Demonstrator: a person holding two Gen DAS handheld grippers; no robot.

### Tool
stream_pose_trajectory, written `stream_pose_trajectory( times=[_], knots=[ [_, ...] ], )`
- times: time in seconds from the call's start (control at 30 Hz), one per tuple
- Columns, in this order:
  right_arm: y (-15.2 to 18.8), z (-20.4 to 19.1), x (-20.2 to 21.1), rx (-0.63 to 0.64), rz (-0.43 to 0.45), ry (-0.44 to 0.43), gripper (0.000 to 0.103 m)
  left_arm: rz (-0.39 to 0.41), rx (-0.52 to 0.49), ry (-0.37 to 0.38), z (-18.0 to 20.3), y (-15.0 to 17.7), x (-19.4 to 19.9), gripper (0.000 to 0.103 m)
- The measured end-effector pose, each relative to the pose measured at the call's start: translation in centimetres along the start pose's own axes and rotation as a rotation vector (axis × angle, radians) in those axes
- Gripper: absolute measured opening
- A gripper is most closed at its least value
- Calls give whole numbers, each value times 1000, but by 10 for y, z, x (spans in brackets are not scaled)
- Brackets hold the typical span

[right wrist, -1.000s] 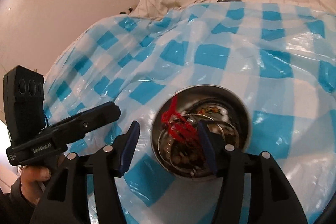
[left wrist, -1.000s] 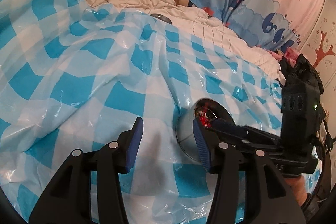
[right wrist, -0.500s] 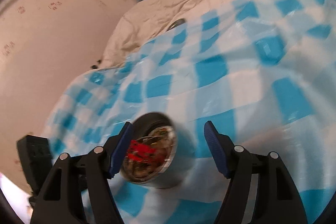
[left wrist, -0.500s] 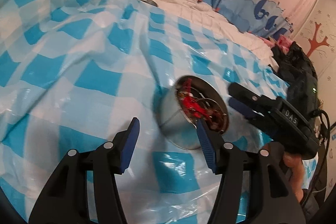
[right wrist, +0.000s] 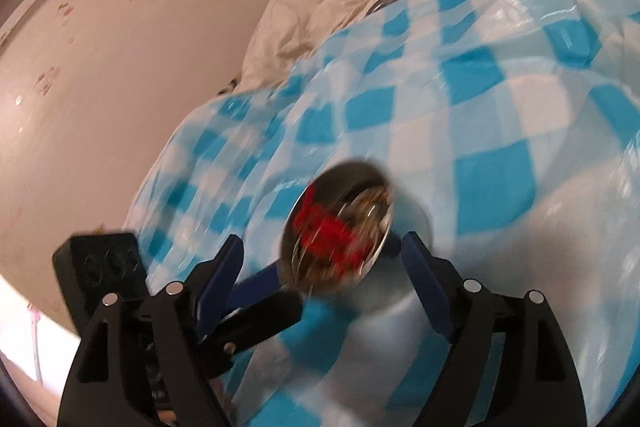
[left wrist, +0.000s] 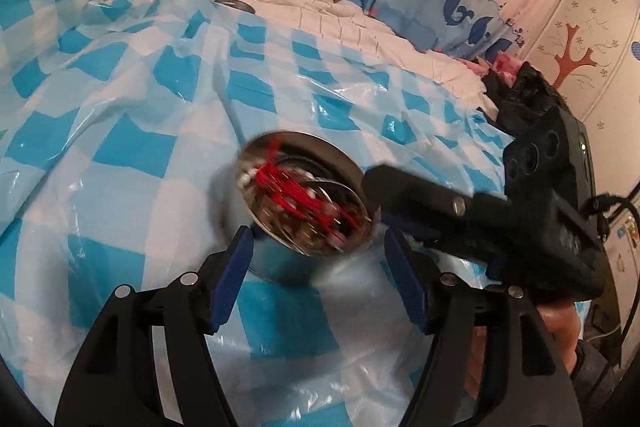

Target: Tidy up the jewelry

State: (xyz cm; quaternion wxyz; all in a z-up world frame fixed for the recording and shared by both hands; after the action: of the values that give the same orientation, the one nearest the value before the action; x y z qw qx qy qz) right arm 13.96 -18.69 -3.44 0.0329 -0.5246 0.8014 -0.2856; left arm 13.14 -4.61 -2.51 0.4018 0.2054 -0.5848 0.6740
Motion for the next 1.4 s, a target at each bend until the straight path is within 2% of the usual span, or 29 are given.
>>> stream_pose_trajectory(
  times=[0.03,0.1,0.27,0.37,0.4,0.53,0.67,0.97,1.4],
  knots=[
    [5,-6,-2,6,-17,-22,79,-9,-13,16,2,3,3,63],
    [15,-22,-1,58,-20,-5,79,-9,-75,-48,9,14,12,64],
    [51,-50,30,210,37,267,85,-16,-135,-227,1,41,35,69],
    [81,-59,53,266,47,419,89,0,-158,-311,-5,59,52,79],
    [90,-60,58,270,47,442,90,12,-168,-336,-7,65,60,83],
    [118,-59,76,259,70,547,92,54,-167,-367,-11,76,79,94],
    [127,-53,72,281,66,628,93,60,-161,-378,-15,81,84,95],
    [124,-44,60,284,72,652,93,59,-155,-406,-22,87,71,95],
    [123,-42,54,281,50,680,94,-11,-148,-439,-22,89,46,95]
  ],
)
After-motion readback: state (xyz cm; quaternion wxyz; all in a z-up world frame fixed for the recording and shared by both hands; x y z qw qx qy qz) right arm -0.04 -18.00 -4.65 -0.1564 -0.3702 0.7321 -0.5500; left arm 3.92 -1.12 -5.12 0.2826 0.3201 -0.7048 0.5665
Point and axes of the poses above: each gripper's, at about its wrist camera, not at the fingertips, and x roughly against the way its jaws point, z to its right, y to its underside, the point moved 4 cm from there along -x, roughly the way its jaws point, and after that the axes turned 15 degrees about -y, right-handed, at the moved point
